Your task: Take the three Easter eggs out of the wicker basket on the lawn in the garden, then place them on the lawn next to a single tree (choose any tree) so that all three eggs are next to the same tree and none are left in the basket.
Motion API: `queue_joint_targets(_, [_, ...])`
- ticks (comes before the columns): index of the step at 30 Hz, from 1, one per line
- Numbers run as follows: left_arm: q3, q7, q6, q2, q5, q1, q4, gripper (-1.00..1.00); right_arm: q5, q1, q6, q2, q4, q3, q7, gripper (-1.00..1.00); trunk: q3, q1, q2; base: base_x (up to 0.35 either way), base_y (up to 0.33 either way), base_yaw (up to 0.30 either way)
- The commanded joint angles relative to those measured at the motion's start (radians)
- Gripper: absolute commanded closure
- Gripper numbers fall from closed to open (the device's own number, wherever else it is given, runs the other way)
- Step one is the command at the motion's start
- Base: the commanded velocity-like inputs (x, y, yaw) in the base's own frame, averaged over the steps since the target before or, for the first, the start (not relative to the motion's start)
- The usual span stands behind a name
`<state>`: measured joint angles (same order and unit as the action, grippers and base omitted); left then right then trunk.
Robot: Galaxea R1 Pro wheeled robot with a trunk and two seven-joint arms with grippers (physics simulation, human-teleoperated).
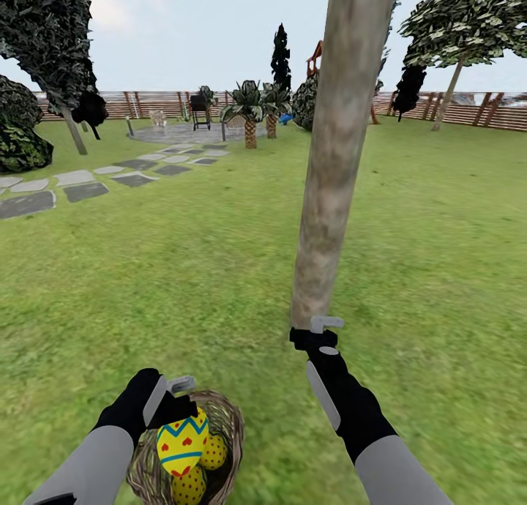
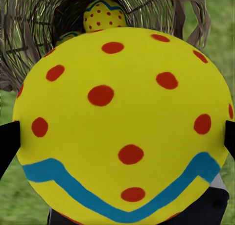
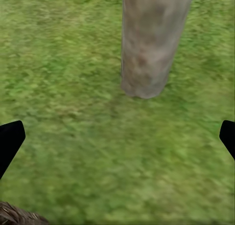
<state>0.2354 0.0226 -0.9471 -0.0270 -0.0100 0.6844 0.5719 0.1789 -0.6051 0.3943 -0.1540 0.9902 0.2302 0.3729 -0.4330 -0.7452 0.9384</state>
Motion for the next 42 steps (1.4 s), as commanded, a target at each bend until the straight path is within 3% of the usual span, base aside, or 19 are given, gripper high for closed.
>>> queue_joint_targets(1, [0.006, 0.003, -0.002, -0.002, -0.001, 0.0, 0.002, 1.0, 0.01, -0.001, 0.003, 0.001, 0.001, 0.003, 0.009, -1.0, 0.002, 0.004, -0.006, 0.0, 0.0, 0.0])
queue_joint_targets(11, [0.005, 0.003, 0.007, -0.002, 0.001, 0.0, 0.017, 1.0, 0.011, -0.001, 0.005, 0.001, 0.001, 0.003, 0.009, -1.0, 0.033, 0.042, -0.076, 0.0, 0.0, 0.0])
queue_joint_targets(21, [0.005, 0.005, -0.009, -0.003, -0.003, 0.0, 0.094, 1.0, 0.011, -0.001, 0.008, 0.001, 0.001, 0.003, 0.009, -1.0, 0.065, 0.08, -0.146, 0.0, 0.0, 0.0])
queue_joint_targets(26, [0.005, 0.005, -0.099, -0.004, -0.005, 0.026, 0.122, 1.0, 0.011, -0.001, 0.008, 0.001, 0.001, 0.003, 0.008, -1.0, 0.08, 0.1, -0.181, 0.0, 0.0, 0.0])
queue_joint_targets(35, [0.005, 0.005, -0.1, -0.015, 0.001, 0.085, 0.173, 1.0, 0.011, -0.001, 0.008, 0.001, 0.001, 0.002, 0.008, -1.0, 0.109, 0.134, -0.244, 0.0, 0.0, 0.0])
queue_joint_targets(42, [0.004, 0.005, -0.1, -0.01, 0.001, 0.085, 0.259, 1.0, 0.011, -0.001, 0.008, 0.002, 0.001, 0.001, 0.008, -1.0, 0.131, 0.161, -0.293, 0.0, 0.0, 0.0])
